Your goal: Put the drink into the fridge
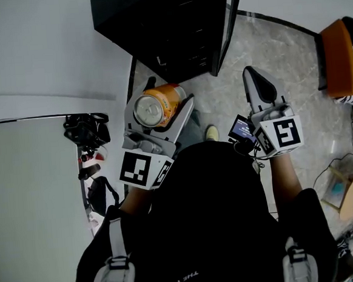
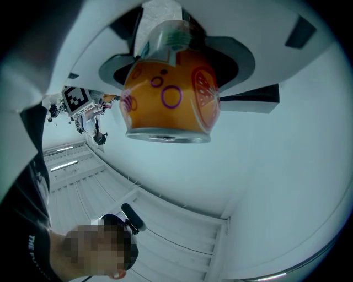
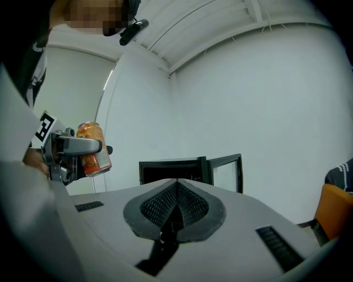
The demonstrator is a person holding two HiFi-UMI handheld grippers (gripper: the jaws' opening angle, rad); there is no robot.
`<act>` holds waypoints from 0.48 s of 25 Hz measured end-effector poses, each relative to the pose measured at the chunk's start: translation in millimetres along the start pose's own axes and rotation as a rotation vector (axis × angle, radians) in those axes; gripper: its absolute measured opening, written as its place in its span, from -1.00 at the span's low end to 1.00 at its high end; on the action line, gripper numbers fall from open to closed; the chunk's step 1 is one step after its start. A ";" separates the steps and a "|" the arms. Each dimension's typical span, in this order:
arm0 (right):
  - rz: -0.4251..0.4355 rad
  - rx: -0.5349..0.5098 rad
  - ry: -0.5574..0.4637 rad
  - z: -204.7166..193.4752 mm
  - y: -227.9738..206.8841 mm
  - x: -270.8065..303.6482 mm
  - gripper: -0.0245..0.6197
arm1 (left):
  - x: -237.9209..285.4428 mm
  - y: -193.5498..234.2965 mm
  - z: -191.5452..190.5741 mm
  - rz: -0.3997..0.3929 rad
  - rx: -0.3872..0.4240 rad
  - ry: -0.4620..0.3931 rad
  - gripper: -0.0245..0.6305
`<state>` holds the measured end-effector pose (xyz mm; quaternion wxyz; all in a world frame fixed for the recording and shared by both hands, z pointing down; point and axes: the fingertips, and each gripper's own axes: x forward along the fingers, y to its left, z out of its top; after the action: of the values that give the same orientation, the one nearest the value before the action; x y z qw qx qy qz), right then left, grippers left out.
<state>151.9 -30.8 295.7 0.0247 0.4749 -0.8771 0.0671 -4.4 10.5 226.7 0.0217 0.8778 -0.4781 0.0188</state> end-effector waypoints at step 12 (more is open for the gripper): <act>0.001 -0.003 0.043 -1.7 -4.0 64.7 -0.88 | 32.4 59.1 -15.2 0.008 -0.033 0.040 0.13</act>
<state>119.8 -86.4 304.7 0.0440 0.4728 -0.8768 0.0759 -36.7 -47.8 244.7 0.0454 0.8749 -0.4814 0.0286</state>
